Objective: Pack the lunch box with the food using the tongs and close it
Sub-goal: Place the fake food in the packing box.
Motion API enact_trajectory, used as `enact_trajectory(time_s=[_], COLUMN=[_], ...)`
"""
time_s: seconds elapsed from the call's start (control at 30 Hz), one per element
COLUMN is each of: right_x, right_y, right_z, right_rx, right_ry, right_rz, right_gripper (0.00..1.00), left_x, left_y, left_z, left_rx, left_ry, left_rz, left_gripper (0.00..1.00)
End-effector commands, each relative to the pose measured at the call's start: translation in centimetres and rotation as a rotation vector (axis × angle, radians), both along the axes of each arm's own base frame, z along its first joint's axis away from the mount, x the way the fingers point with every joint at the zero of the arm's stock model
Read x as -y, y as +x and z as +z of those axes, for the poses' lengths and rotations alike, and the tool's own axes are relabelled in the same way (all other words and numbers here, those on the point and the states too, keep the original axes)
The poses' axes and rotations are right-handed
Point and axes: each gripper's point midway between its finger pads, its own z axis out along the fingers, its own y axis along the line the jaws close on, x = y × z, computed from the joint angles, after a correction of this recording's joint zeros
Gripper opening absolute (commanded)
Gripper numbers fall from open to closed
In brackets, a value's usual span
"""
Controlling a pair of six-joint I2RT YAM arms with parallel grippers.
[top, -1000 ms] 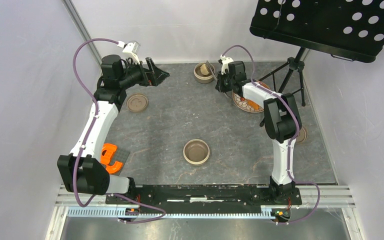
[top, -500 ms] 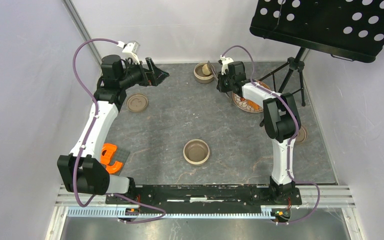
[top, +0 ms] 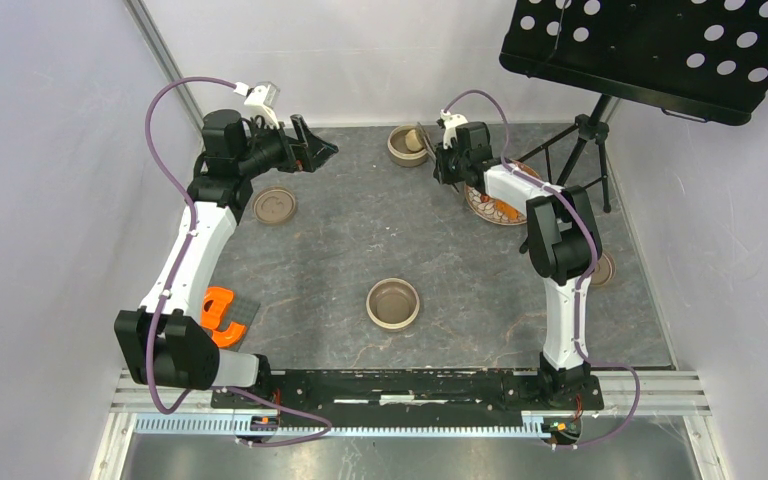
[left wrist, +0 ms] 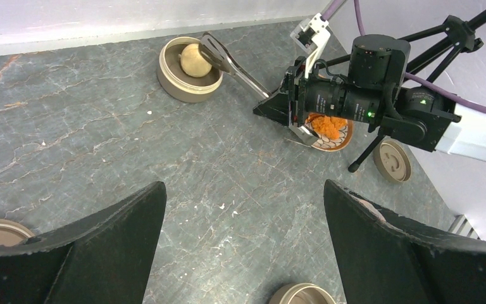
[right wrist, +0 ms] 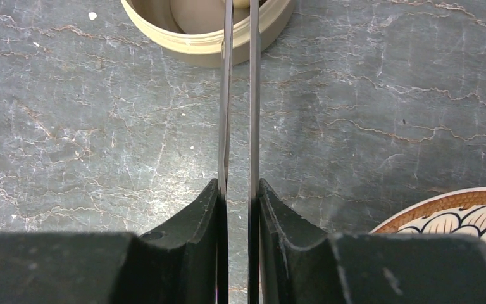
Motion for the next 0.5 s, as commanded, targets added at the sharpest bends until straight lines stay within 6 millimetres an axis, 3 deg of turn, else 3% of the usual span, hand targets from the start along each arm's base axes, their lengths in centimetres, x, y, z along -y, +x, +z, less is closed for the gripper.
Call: enact_trajectory(time_s=[0.0,0.1,0.3,0.47], right_x=[-0.3,-0.4,-0.7,-1.0], right_y=[2.1,2.1,2.0,2.2], right_z=[4.5,4.6,5.6,8.5], right_rx=[0.11,0.109,0.121,0.17], right_ry=[0.027,0.028,0.047,0.07], right_rz=[0.001,0.004,0.015,0.03], right_gripper=[0.29,0.43,0.44,0.42], left_x=[-0.3,-0.2,-0.2,-0.2], left_y=[0.5,0.5,0.4,0.4], left_z=[1.6,1.6,1.7,1.8], left_rx=[0.069,0.068,0.071,0.072], left_ry=[0.021,0.02,0.02,0.02], left_rz=[-0.005,-0.006,-0.007,-0.008], left_gripper=[1.0,1.0,1.0,1.0])
